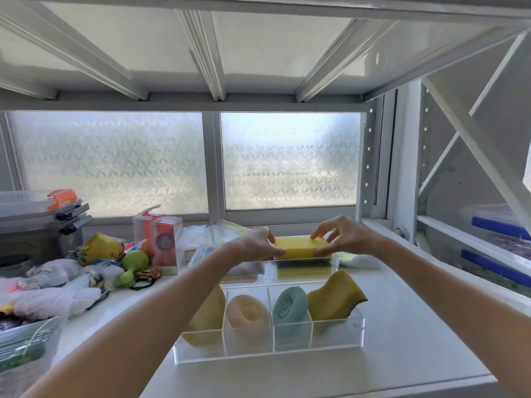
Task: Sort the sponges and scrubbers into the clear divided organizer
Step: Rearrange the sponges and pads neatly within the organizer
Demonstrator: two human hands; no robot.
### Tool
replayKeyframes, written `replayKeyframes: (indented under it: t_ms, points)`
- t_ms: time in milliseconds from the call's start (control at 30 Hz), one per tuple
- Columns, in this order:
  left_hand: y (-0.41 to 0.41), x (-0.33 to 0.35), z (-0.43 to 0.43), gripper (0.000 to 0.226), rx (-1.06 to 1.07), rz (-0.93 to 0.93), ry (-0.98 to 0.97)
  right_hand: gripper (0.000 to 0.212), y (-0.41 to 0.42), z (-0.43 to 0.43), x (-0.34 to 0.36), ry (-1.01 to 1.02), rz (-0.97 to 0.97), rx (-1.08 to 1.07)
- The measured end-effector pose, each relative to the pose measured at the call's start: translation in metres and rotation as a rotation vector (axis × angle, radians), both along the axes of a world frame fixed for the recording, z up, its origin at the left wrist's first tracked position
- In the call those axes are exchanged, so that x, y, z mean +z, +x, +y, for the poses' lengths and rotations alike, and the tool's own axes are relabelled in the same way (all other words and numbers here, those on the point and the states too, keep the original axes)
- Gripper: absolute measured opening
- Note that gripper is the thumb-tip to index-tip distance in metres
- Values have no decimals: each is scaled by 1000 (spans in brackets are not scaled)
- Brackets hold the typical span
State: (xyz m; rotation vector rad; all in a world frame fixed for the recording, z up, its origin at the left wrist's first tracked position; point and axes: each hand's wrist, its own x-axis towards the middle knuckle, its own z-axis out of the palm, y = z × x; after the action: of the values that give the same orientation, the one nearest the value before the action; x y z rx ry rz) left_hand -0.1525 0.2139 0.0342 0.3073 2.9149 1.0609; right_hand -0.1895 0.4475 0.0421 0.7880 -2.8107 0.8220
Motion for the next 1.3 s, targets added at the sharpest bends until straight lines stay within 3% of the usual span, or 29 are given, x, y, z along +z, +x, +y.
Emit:
replayKeyframes:
  t_ms: [233, 367, 533, 733, 967, 1200, 1300]
  points:
    - [2, 3, -7, 52, -80, -9, 8, 43, -3, 0, -3, 27, 42, 20]
    - [6, 15, -23, 32, -68, 230, -221, 43, -4, -3, -1, 57, 39, 28]
    - [7, -4, -36, 38, -131, 75, -259, 45, -1, -6, -5, 82, 47, 10]
    - [4, -5, -42, 39, -129, 147, -368, 45, 2, -5, -11, 114, 87, 5]
    - [3, -12, -55, 19, -130, 142, -166, 43, 5, -6, -13, 101, 128, -6]
    - [0, -5, -58, 25, -95, 39, 95, 43, 4, -4, -18, 94, 145, -26]
    - [-1, 8, -74, 22, -29, 152, -1, 41, 2, -5, -19, 95, 140, -24]
